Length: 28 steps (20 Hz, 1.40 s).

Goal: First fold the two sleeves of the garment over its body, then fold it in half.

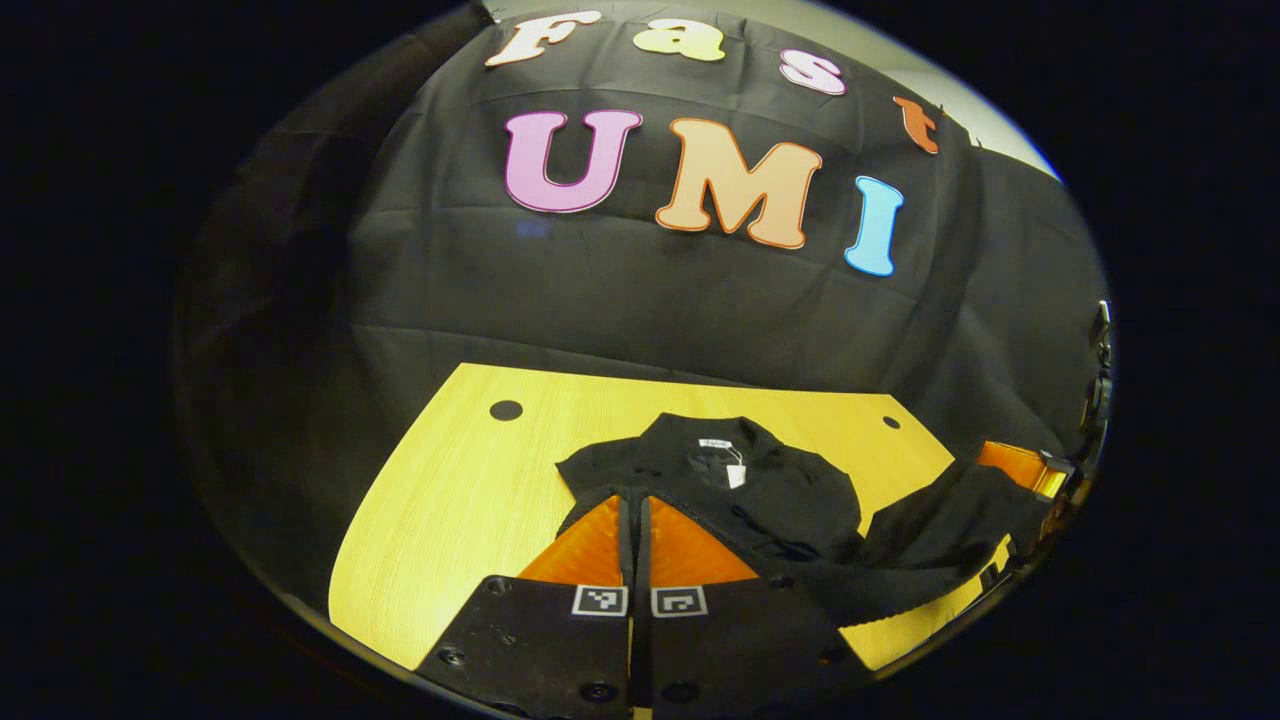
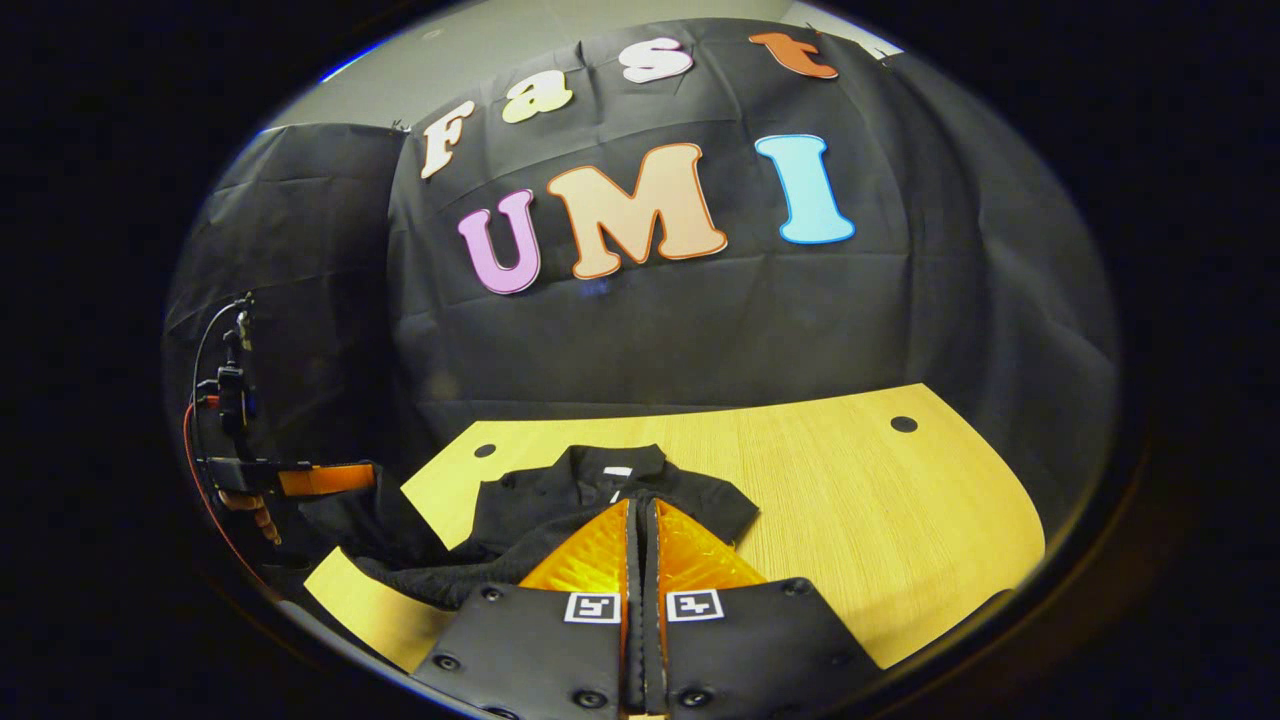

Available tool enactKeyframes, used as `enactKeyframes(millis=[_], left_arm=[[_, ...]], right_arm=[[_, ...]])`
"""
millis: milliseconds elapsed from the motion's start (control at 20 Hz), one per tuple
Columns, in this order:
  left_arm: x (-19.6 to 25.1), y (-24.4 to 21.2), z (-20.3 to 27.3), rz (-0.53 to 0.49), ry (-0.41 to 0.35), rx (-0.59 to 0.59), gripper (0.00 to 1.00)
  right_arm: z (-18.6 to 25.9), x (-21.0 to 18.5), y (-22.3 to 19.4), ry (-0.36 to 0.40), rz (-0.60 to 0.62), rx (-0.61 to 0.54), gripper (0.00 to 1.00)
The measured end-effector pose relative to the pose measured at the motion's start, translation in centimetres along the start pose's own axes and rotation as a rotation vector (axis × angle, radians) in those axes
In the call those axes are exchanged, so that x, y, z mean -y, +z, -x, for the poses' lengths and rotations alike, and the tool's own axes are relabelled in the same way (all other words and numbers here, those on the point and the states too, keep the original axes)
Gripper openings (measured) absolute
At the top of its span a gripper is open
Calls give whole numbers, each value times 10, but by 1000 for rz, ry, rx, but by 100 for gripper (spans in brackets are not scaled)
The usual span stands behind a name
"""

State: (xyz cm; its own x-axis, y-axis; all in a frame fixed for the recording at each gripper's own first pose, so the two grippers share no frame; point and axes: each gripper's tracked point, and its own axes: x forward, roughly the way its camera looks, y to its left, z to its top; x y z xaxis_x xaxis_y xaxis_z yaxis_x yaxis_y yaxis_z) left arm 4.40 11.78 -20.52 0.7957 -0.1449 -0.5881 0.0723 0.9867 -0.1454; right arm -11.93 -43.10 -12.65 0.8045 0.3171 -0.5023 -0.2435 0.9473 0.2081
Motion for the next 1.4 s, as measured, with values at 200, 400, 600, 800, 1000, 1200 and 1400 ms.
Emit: enactKeyframes(millis=[200, 400, 600, 800, 1000, 1200, 1400], left_arm=[[-17, 9, -32, 20, 15, 6, 0], [-30, 11, -61, 13, 18, -2, 0], [-33, 12, -91, 17, 8, -12, 0], [-40, 8, -121, -5, 10, -33, 0], [-57, 2, -136, -47, 75, -66, 0], [-90, 95, -116, -141, 253, 260, 69], [-51, 121, -88, -189, 145, 357, 89]], right_arm=[[-27, 9, 15, -41, -18, 16, 2], [-53, 14, 21, -78, -32, 15, 2], [-79, 21, 19, -112, -46, -5, 2], [-105, 31, 15, -151, -77, -45, 2], [-123, 38, 13, -207, -89, -60, 3], [-115, 40, 57, -271, -34, 139, 89], [-79, 37, 71, -337, 36, 208, 94]])
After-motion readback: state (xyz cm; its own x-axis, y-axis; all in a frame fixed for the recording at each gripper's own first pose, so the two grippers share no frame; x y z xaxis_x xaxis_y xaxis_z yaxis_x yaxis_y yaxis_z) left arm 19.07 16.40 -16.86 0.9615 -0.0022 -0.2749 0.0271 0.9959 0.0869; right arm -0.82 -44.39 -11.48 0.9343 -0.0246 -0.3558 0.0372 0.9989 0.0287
